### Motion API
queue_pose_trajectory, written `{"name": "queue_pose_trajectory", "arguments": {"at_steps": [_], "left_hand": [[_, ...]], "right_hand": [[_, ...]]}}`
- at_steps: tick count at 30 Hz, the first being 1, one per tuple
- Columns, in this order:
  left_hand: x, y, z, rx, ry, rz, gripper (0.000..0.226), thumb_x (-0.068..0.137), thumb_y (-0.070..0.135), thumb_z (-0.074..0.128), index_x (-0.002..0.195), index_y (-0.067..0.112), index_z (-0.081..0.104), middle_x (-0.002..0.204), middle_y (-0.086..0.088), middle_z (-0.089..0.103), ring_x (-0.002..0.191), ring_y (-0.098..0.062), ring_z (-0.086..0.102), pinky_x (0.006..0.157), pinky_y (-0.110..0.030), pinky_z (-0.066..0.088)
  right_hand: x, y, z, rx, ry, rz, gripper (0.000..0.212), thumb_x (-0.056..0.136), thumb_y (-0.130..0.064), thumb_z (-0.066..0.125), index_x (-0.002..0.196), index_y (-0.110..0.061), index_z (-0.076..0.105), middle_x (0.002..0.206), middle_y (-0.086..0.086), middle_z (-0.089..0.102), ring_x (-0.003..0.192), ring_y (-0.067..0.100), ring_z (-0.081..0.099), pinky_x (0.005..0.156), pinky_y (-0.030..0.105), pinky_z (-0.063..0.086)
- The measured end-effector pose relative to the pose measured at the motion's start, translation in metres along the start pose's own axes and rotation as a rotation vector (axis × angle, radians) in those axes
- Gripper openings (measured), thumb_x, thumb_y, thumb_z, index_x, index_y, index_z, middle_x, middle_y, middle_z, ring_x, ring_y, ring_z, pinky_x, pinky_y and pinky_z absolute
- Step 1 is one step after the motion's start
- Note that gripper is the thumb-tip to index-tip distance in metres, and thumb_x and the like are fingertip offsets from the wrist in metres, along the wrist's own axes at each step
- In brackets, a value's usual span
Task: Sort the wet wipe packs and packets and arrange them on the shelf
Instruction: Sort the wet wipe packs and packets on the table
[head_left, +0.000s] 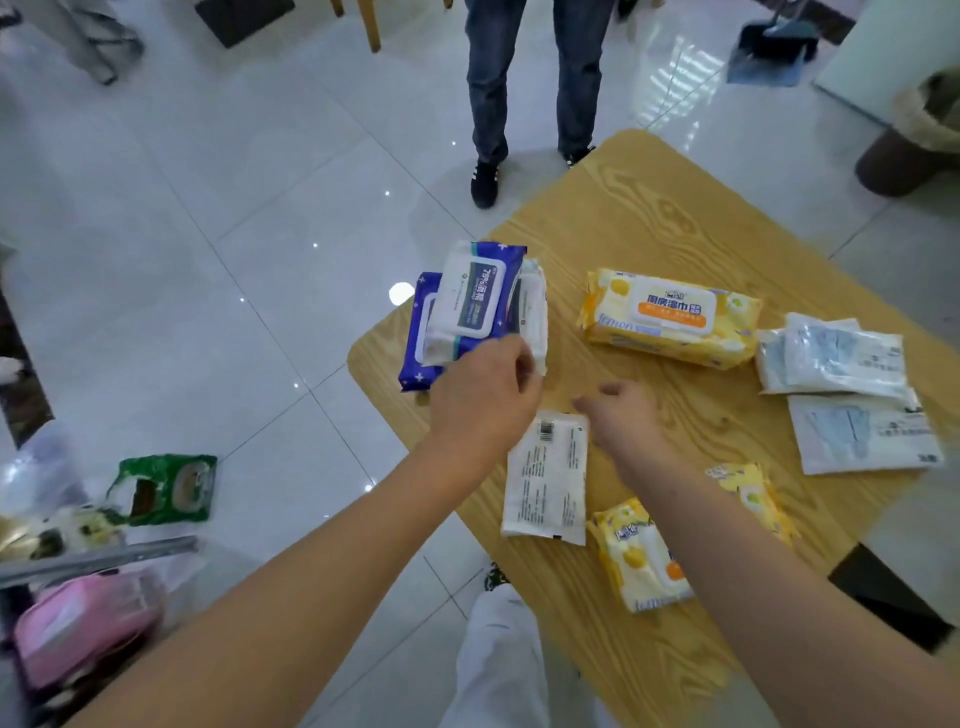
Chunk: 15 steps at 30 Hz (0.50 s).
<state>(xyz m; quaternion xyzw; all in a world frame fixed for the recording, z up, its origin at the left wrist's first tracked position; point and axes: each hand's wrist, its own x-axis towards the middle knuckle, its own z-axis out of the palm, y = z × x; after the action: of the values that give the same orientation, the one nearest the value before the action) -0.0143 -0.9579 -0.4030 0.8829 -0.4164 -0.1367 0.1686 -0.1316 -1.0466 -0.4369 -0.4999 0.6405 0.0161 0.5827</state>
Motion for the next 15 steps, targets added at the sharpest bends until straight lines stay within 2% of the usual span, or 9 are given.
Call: {"name": "queue_pose_trajectory", "arguments": {"at_steps": [2,4,6,7,9,11,13,15], "left_hand": [[-0.017,-0.008,0.027,0.108,-0.384,-0.167,0.029,0.088,0.046,0.060,0.106,0.023,0.058,0.093,0.007,0.062,0.085,-0.016,0.062,0.062,-0.030,0.045],[-0.025,-0.022,0.050,-0.055,-0.654,-0.396,0.039,0.086,0.047,0.067,0.114,0.021,0.062,0.096,0.004,0.066,0.084,-0.016,0.065,0.065,-0.030,0.050],[-0.028,-0.026,0.063,-0.292,-0.723,-0.570,0.041,0.084,0.041,0.072,0.117,0.019,0.064,0.104,-0.002,0.071,0.091,-0.020,0.069,0.076,-0.035,0.057],[-0.027,-0.026,0.066,-0.366,-0.729,-0.602,0.039,0.084,0.038,0.073,0.117,0.017,0.065,0.103,-0.004,0.072,0.091,-0.021,0.069,0.079,-0.037,0.058],[-0.022,-0.015,0.061,-0.495,-0.752,-0.565,0.028,0.091,0.033,0.067,0.114,0.018,0.064,0.094,-0.003,0.072,0.085,-0.019,0.069,0.074,-0.035,0.056],[-0.013,0.001,0.050,-0.629,-0.773,-0.497,0.022,0.095,0.034,0.061,0.113,0.021,0.063,0.099,-0.003,0.073,0.090,-0.020,0.069,0.078,-0.035,0.056],[0.000,0.023,0.044,-0.689,-0.820,-0.405,0.027,0.097,0.036,0.059,0.118,0.019,0.064,0.110,-0.006,0.073,0.100,-0.024,0.070,0.089,-0.041,0.055],[0.014,0.057,0.049,-0.654,-0.875,-0.302,0.030,0.098,0.034,0.056,0.122,0.017,0.064,0.112,-0.007,0.073,0.103,-0.025,0.069,0.092,-0.044,0.054]], "right_hand": [[-0.001,0.010,0.008,-0.125,-0.080,0.077,0.050,0.093,-0.016,0.062,0.138,0.001,0.046,0.117,0.021,0.061,0.102,0.035,0.063,0.094,0.048,0.050],[0.006,0.019,0.019,-0.156,-0.158,0.154,0.040,0.091,-0.013,0.064,0.126,0.003,0.053,0.107,0.021,0.066,0.103,0.039,0.067,0.094,0.054,0.053],[0.012,0.025,0.028,-0.140,-0.191,0.196,0.037,0.089,-0.011,0.065,0.122,0.002,0.052,0.109,0.022,0.068,0.099,0.037,0.069,0.091,0.053,0.055],[0.015,0.028,0.030,-0.120,-0.187,0.188,0.039,0.088,-0.010,0.066,0.122,0.000,0.050,0.110,0.021,0.068,0.099,0.036,0.069,0.090,0.051,0.056],[0.016,0.033,0.025,-0.002,-0.153,0.159,0.052,0.075,-0.014,0.076,0.120,-0.003,0.052,0.107,0.018,0.069,0.093,0.034,0.070,0.084,0.050,0.059],[0.010,0.036,0.006,0.189,-0.087,0.091,0.058,0.065,-0.021,0.082,0.117,-0.009,0.059,0.105,0.013,0.072,0.088,0.032,0.072,0.080,0.052,0.059],[0.003,0.040,-0.023,0.326,-0.010,-0.004,0.039,0.077,-0.020,0.079,0.114,-0.015,0.064,0.106,0.007,0.073,0.092,0.027,0.072,0.083,0.050,0.059],[-0.001,0.045,-0.062,0.408,0.073,-0.056,0.025,0.086,-0.018,0.074,0.110,-0.015,0.068,0.102,0.004,0.075,0.091,0.024,0.072,0.084,0.050,0.059]]}}
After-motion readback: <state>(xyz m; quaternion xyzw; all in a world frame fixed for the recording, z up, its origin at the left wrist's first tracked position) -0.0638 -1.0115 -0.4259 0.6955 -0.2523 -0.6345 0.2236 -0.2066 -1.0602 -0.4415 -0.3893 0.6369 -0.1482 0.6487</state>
